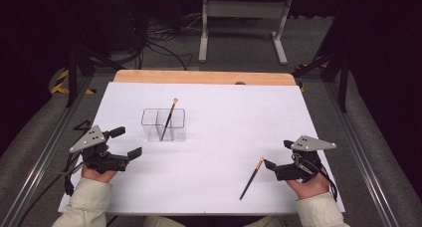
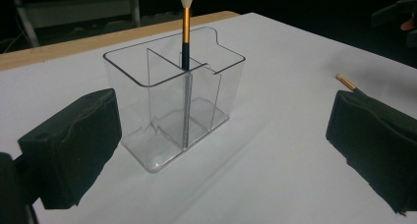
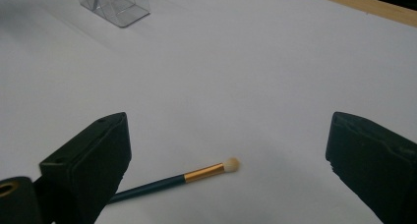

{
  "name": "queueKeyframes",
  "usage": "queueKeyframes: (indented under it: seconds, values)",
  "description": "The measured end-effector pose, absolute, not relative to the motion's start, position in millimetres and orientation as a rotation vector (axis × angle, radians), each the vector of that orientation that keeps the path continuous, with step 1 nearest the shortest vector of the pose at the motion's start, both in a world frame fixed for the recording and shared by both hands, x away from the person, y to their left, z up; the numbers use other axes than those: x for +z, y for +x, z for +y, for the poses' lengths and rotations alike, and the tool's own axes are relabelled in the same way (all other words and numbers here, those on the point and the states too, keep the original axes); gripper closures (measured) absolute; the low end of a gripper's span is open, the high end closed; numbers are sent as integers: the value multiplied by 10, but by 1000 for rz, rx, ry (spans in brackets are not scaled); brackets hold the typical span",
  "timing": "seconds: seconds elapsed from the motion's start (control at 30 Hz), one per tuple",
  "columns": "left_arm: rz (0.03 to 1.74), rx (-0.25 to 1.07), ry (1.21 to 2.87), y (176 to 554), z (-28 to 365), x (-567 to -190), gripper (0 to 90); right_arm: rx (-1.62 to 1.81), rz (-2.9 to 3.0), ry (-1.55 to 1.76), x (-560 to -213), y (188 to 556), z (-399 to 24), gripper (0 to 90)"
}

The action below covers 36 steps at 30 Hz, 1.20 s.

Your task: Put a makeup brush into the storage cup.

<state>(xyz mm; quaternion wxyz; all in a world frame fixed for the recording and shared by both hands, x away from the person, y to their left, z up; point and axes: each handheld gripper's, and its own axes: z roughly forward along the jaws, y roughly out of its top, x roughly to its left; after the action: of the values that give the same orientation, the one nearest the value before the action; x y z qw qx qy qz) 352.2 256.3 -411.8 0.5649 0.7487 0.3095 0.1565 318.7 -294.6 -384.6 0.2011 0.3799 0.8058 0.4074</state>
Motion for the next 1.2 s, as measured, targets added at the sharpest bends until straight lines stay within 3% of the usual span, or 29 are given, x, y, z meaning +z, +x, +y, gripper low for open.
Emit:
queueKeyframes:
  seconds: [0.33,1.2]
  values:
    - [720,352,1773,3545,2529,-4135,15,1039,2299,1092,-3788,3165,-2892,112]
    - [718,329,1772,3584,2497,-4154,21,816,2468,1255,-3728,3311,-2644,105]
